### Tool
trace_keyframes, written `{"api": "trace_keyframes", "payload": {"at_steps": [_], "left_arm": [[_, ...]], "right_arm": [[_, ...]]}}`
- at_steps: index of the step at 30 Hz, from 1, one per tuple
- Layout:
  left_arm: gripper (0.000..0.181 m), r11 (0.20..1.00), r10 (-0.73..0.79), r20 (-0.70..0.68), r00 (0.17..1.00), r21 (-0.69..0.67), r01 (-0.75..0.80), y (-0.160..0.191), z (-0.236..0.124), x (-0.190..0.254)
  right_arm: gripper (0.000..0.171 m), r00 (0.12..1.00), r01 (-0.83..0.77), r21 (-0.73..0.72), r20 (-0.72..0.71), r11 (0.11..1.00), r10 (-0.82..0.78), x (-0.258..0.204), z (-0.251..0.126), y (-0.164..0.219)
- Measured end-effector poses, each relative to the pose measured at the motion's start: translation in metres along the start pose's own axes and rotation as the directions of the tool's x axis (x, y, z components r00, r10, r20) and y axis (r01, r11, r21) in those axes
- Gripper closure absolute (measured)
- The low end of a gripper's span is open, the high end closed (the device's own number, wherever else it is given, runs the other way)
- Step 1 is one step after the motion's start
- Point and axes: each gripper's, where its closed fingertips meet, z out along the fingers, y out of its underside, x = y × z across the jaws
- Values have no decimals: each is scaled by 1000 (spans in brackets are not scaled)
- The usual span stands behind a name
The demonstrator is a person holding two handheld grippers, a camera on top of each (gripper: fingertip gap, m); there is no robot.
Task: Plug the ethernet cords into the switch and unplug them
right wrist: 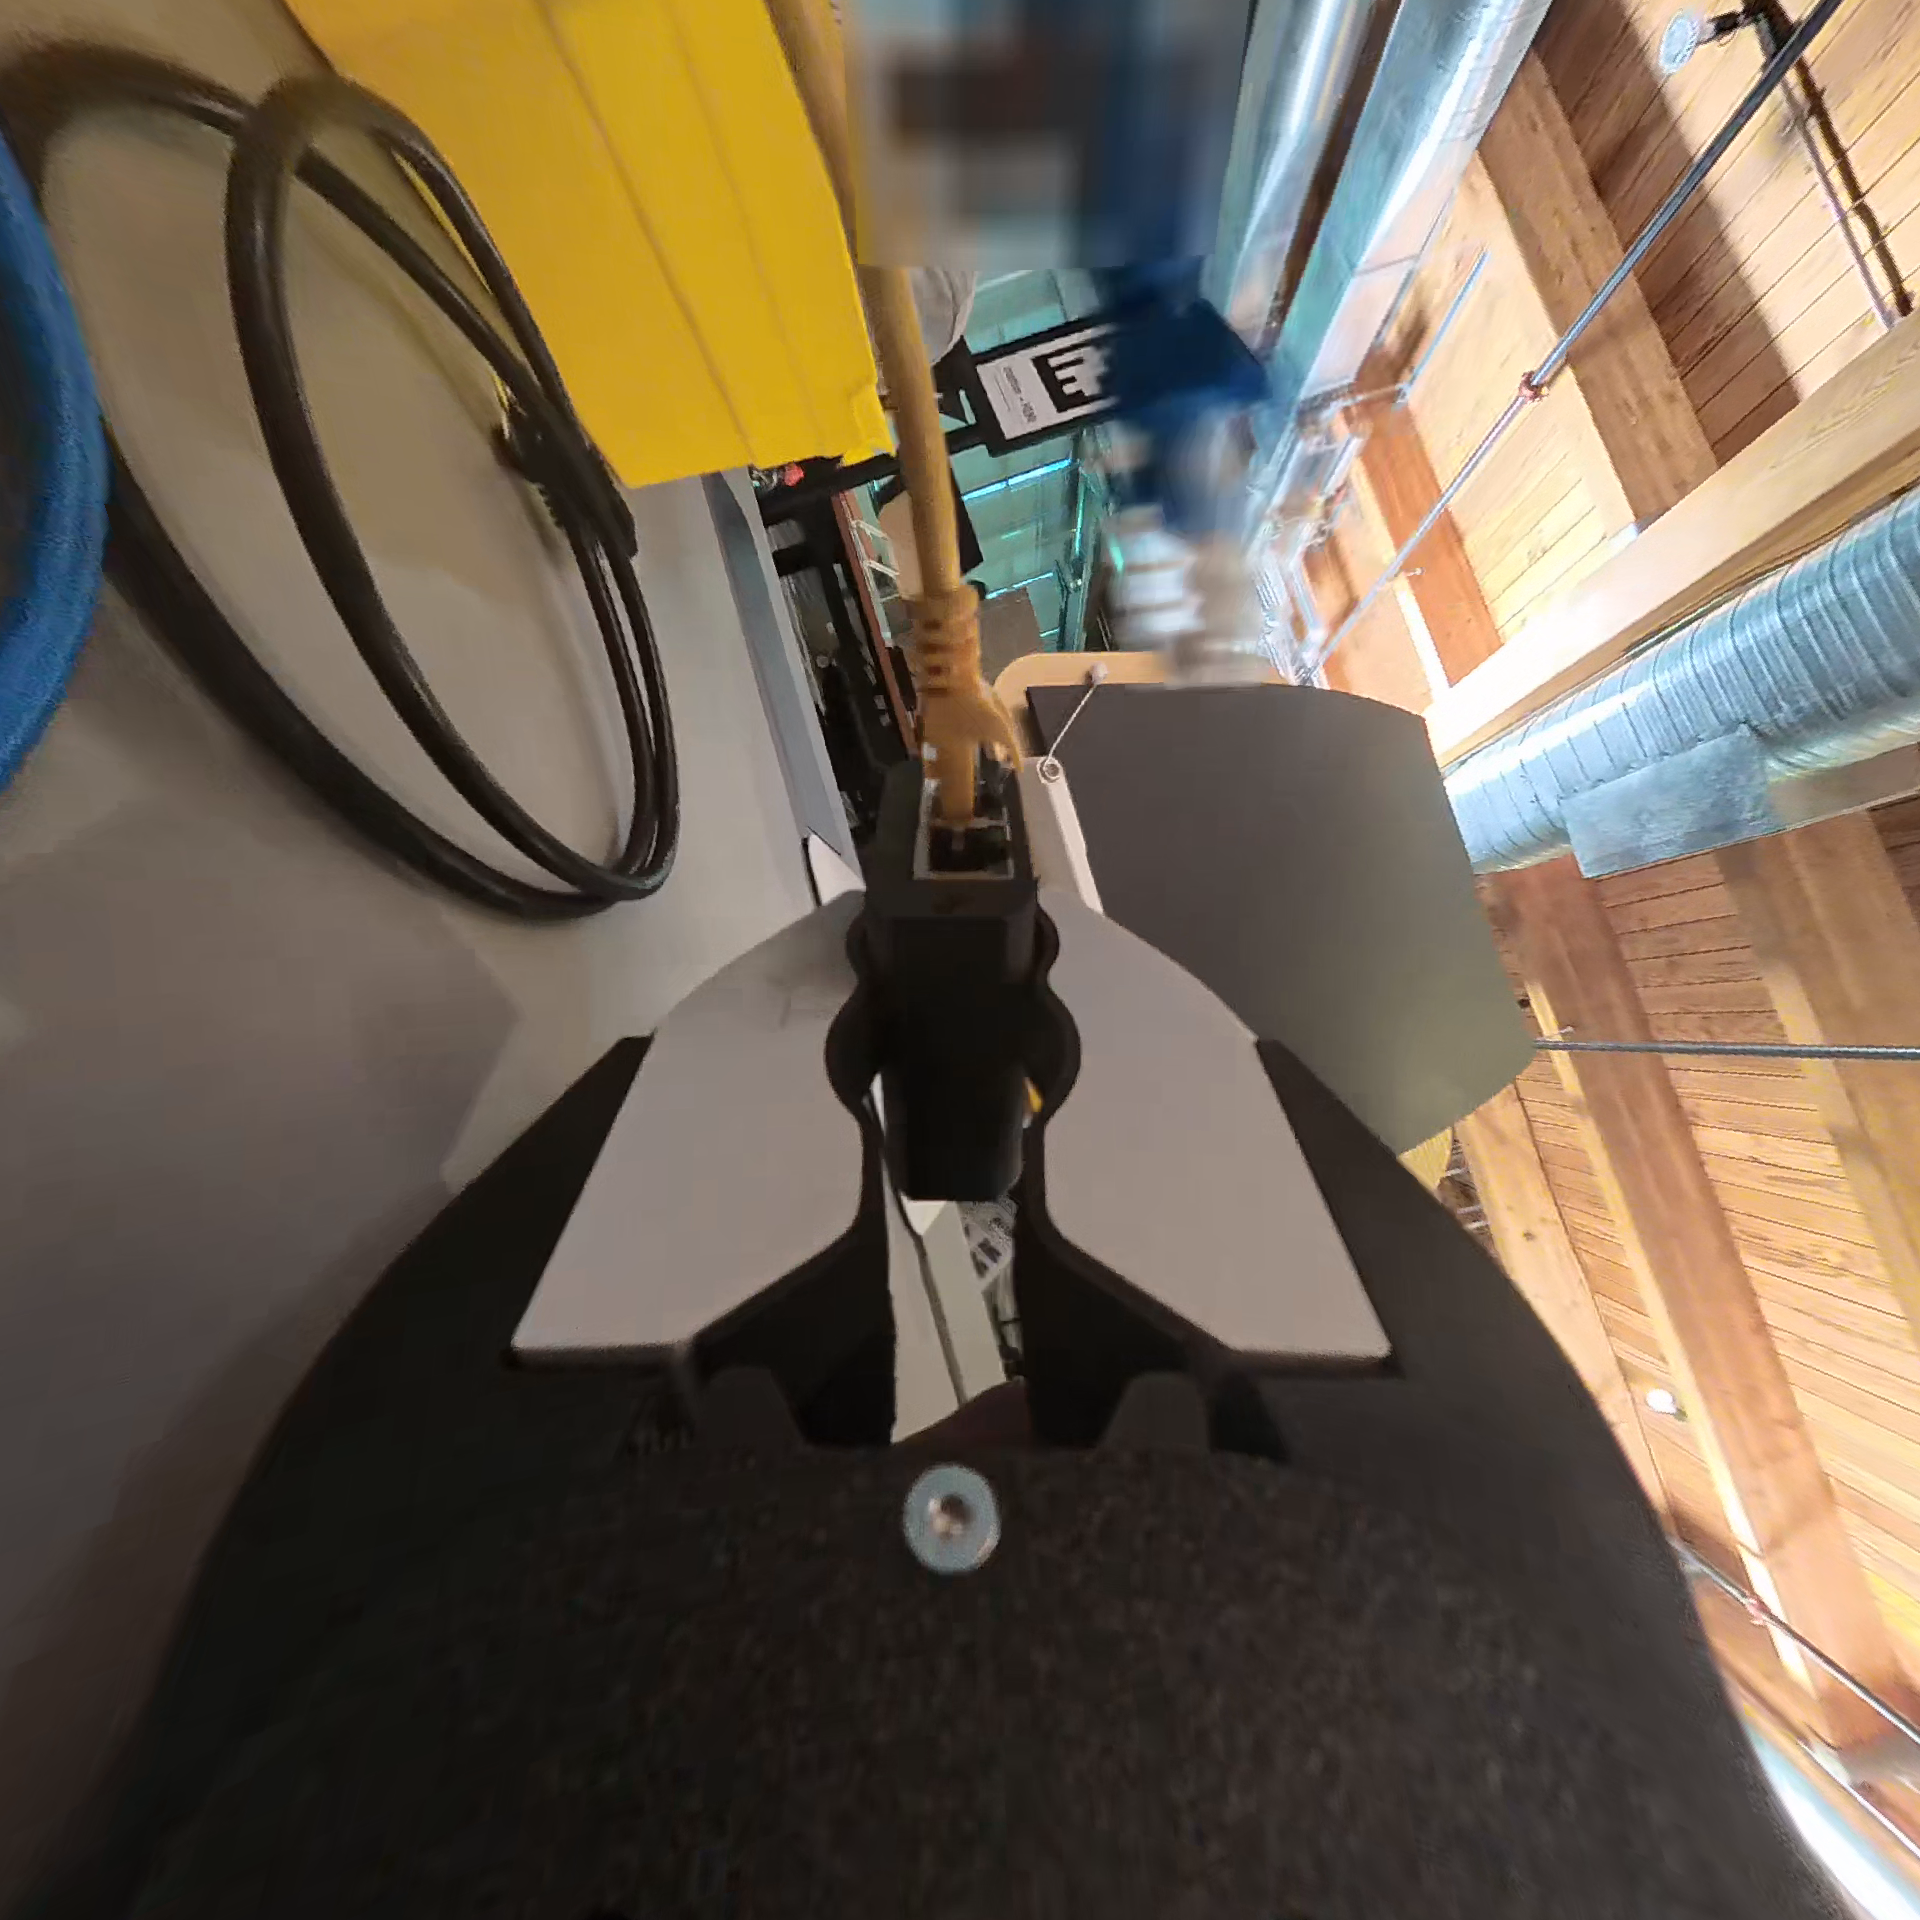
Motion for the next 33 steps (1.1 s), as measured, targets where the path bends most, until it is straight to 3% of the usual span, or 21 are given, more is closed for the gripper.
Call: {"api": "trace_keyframes", "payload": {"at_steps": [5,7,12,15,18,22,33], "left_arm": [[181,996,-90,27,996,6,90,-4,18,-14],[181,998,-62,87,994,30,59,-4,16,-21],[179,968,-4,173,985,246,-39,3,-3,-2],[155,918,-8,182,983,390,-65,20,-7,6],[158,858,89,176,980,487,-165,28,-2,21],[152,851,235,256,938,412,-326,31,18,27],[154,808,394,320,861,326,-491,24,35,15]], "right_arm": [[147,999,42,-2,15,999,-42,-6,1,-3],[147,999,40,-9,30,999,-40,-8,0,-3],[147,999,8,-15,42,1000,-8,-7,-1,2],[147,999,-14,-1,53,1000,14,-8,-1,0],[148,998,-11,13,65,1000,10,-11,-1,-3],[148,997,-9,28,77,1000,6,-14,-2,-6],[147,993,-71,45,97,996,66,-12,-4,-8]]}}
